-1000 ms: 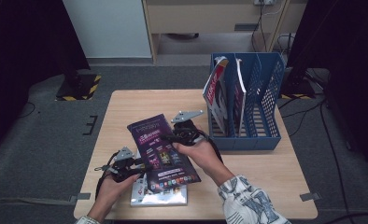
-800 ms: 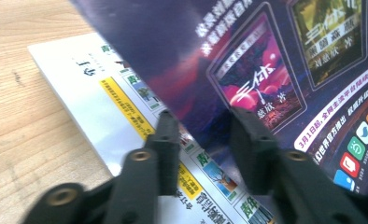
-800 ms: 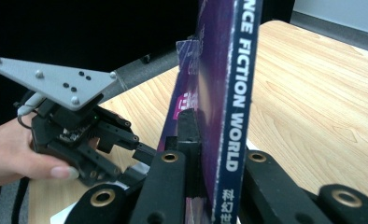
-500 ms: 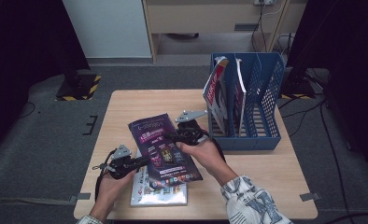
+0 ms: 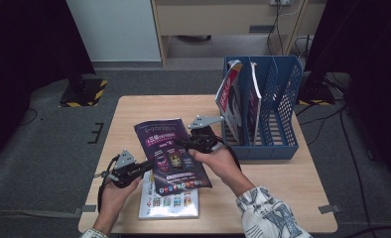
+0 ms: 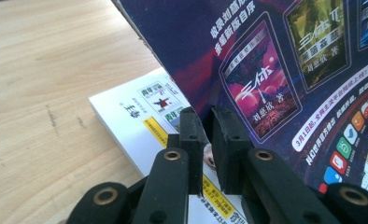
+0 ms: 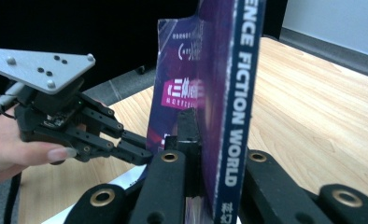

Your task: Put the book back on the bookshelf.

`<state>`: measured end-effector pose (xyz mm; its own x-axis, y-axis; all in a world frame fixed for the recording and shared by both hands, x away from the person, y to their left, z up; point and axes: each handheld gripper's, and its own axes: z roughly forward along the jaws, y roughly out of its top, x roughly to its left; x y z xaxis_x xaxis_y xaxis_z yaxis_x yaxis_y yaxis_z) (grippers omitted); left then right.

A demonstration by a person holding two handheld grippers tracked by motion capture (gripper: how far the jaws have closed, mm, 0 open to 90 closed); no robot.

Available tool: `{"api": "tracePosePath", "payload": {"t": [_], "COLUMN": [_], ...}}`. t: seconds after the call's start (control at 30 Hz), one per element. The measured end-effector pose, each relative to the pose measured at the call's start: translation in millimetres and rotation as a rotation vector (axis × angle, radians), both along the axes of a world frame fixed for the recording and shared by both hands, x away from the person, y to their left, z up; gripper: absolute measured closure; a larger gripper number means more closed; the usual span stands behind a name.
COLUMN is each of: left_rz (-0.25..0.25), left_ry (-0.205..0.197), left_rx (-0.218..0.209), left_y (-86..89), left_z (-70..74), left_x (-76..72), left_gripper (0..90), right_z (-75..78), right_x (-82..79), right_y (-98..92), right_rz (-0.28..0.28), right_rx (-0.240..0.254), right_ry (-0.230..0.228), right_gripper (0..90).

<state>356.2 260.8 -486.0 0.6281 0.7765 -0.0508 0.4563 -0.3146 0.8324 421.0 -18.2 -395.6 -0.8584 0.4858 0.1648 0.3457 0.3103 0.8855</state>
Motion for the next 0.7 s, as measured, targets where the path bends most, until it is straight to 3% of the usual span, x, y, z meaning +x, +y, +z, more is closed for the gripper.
{"api": "tracePosePath", "payload": {"t": [0.23, 0.27, 0.37, 0.7], "left_rz": [0.01, 0.01, 0.01, 0.008], "left_ry": [-0.023, -0.026, -0.027, -0.031], "left_rx": [0.029, 0.036, 0.036, 0.039], "left_y": [0.4, 0.2, -0.2, -0.1], "left_z": [3.9, 4.1, 4.1, 4.2], "left_x": [-1.2, -1.6, -1.5, -2.1], "left_gripper": [82.8, 82.9, 82.9, 83.0], "right_z": [-0.3, -1.4, -2.3, -6.4], "right_x": [-1.0, -1.4, -1.7, -0.8], "right_y": [-0.3, -0.1, -0.1, 1.4], "right_rz": [0.006, 0.012, 0.019, 0.047], "right_rx": [-0.017, -0.044, -0.059, -0.075], "right_ry": [-0.025, -0.041, -0.05, -0.048], "right_gripper": [83.8, 83.2, 82.6, 77.5]}}
